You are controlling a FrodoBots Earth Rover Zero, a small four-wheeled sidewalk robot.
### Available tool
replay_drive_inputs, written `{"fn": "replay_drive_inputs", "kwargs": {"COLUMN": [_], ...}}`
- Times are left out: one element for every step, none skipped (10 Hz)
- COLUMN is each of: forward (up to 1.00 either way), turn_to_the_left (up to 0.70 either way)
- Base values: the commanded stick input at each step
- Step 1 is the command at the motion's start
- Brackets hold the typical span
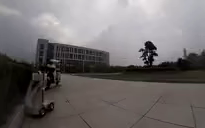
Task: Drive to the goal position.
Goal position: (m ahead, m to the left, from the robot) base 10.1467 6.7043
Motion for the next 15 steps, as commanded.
{"fn": "replay_drive_inputs", "kwargs": {"forward": [0.0,0.0,0.0,0.0,0.0,0.0,0.0,0.0,0.0,0.0,0.0,0.0,0.0,0.0,0.0], "turn_to_the_left": [0.0,0.0,0.0,0.0,-0.32,-0.6,-0.47,-0.27,-0.07,0.0,0.0,0.0,0.0,0.0,0.0]}}
